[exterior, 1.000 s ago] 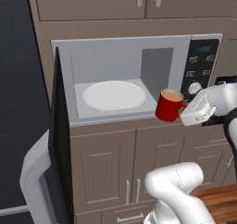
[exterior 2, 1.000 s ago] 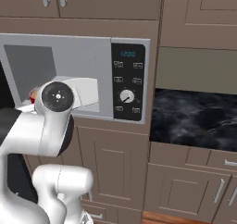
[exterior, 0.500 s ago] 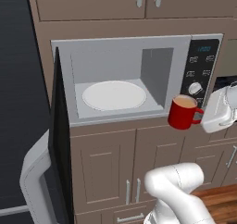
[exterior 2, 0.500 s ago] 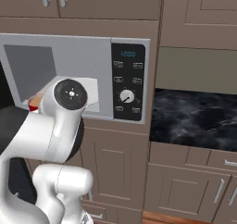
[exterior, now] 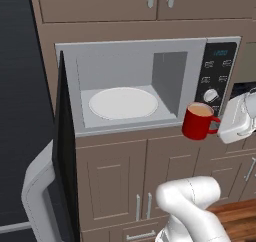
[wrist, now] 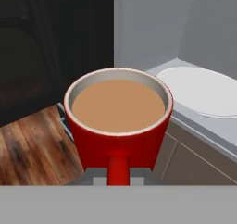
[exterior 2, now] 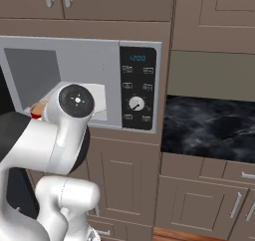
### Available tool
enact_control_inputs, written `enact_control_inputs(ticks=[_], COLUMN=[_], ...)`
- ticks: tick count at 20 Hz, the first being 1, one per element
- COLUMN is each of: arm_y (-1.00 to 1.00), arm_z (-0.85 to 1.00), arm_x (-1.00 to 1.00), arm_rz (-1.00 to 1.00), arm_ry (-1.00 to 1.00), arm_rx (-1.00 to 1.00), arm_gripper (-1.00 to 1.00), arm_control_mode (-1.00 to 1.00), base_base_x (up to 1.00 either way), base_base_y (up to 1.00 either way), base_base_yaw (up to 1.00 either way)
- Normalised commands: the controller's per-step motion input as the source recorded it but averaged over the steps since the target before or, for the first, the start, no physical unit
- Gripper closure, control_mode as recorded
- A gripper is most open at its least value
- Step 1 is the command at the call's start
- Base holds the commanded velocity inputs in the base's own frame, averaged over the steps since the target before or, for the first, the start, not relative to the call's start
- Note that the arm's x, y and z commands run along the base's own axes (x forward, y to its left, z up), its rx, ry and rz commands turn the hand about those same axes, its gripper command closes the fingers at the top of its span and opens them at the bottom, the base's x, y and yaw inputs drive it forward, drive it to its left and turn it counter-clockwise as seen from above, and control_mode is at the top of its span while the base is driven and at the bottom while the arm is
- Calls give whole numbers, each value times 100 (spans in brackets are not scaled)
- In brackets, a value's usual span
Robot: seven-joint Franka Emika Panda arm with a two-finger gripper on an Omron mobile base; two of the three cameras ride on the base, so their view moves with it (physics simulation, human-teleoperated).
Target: Pick the cup of tea, navigate to the dining table, and place it on the saucer.
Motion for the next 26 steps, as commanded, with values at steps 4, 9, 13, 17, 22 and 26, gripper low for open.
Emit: enact_control_inputs(ticks=[4,9,13,17,22,26], arm_y=[0,0,0,0,0,0], arm_z=[0,0,0,0,0,0], arm_x=[0,0,0,0,0,0], arm_rz=[0,0,0,0,0,0], arm_ry=[0,0,0,0,0,0], arm_rx=[0,0,0,0,0,0], arm_gripper=[100,100,100,100,100,100], arm_control_mode=[-100,-100,100,100,100,100], base_base_x=[0,0,-56,-77,4,11], base_base_y=[0,0,-7,-12,0,0], base_base_yaw=[0,0,-2,-17,-37,-49])
